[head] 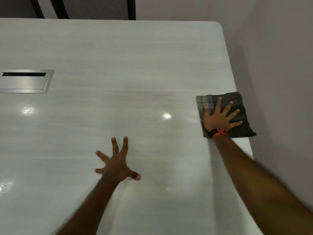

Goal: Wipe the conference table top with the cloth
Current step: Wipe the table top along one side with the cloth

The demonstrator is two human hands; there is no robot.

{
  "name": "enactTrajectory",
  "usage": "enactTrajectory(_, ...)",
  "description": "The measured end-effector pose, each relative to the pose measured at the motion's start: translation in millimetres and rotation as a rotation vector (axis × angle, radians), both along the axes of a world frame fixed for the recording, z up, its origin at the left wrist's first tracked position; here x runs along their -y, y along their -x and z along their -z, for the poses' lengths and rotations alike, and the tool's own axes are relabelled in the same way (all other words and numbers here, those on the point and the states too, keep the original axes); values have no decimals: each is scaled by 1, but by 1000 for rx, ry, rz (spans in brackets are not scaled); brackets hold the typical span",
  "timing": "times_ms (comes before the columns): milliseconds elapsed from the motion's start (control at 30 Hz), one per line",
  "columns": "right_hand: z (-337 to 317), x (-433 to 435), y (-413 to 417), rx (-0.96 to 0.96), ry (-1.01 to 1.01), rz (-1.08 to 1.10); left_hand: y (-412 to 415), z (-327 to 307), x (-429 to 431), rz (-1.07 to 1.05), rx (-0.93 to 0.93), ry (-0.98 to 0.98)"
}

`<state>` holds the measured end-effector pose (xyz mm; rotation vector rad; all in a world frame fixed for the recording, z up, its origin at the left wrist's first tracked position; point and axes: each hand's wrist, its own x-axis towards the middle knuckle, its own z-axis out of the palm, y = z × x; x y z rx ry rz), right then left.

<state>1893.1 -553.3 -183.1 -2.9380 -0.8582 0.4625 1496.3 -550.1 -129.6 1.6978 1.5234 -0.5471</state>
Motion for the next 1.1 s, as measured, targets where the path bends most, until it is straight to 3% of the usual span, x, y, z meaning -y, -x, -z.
enactTrajectory(67, 6, -21, 51, 17, -50, -74, 0, 1, 0, 8, 0, 1)
enactTrajectory(200, 6, -46, 183, -11, -120, -495, 0, -1, -2, 0, -13, 6)
enactTrajectory(300, 4, -39, 201, -68, -91, -710, 0, 0, -3, 11, -3, 11)
enactTrajectory(400, 11, -25, 119, 16, -164, -510, -1, -2, -1, 5, -7, 1)
enactTrajectory(500, 8, 5, 8, 30, -102, -148, 0, 0, 0, 8, -9, -14)
enactTrajectory(600, -2, 16, -34, -1, -46, -9, 0, 2, -1, 5, 3, -14)
enactTrajectory(733, 7, -1, 45, 29, -108, -119, -1, 1, -1, 12, -12, -7)
enactTrajectory(833, 13, 23, 143, 68, -153, -514, -2, -2, -2, 31, -26, -4)
enactTrajectory(900, 10, 48, 163, 26, -131, -699, -2, -3, -3, 41, -32, -4)
enactTrajectory(967, 10, 63, 127, 29, -135, -640, -1, -3, -2, 45, -37, -16)
enactTrajectory(1100, 5, 89, 7, 42, -38, -207, 0, -5, 1, 52, -46, -34)
